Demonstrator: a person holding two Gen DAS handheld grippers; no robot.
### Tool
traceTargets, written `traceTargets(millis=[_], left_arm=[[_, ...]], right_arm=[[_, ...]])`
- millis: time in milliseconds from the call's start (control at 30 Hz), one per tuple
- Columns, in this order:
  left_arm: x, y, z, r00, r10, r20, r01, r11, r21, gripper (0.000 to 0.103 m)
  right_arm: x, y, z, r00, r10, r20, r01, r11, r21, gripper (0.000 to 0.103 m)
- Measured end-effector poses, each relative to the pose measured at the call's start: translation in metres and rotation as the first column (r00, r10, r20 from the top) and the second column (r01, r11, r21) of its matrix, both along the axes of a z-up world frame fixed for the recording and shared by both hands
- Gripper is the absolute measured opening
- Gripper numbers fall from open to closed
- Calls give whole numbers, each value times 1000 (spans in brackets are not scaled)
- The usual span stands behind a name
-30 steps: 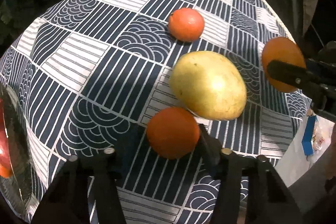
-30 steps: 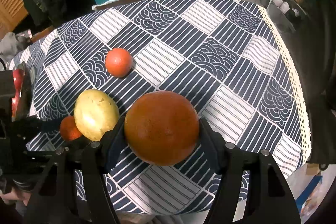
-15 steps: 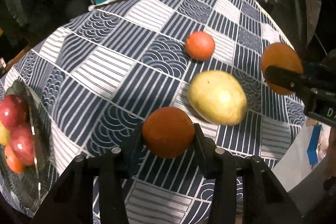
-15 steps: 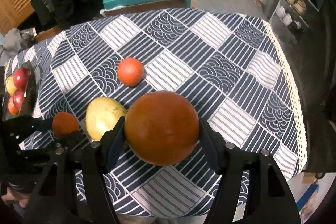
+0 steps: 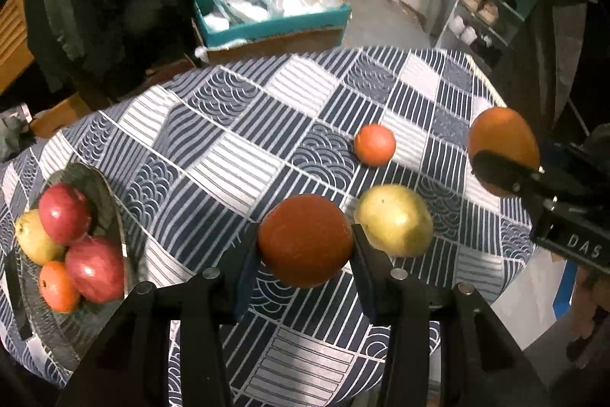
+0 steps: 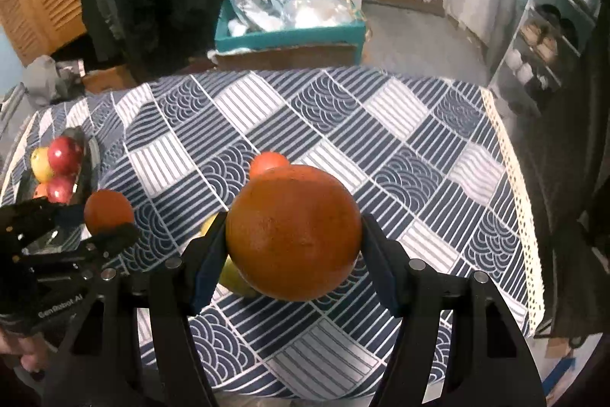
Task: Organize fruits
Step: 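Lift and carry both oranges in the two tools toward the glass bowl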
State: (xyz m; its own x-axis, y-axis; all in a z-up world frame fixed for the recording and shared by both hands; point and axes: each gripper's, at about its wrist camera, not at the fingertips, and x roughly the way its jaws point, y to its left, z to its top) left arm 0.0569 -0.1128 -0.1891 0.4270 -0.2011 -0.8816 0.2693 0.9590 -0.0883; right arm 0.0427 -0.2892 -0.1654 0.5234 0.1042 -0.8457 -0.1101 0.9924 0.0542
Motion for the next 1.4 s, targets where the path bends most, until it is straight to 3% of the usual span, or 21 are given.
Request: traceTargets(millis=[767,1400], left_arm=[[-19,21,73,988,31,154,-24,999,-46,46],[-28,59,98,973,95,211,-80,994,-75,46]], right_arm=[[-13,26,64,985,59,162,-65,997,35,67],[-12,69,91,970,128,207,-139,989,41,67]])
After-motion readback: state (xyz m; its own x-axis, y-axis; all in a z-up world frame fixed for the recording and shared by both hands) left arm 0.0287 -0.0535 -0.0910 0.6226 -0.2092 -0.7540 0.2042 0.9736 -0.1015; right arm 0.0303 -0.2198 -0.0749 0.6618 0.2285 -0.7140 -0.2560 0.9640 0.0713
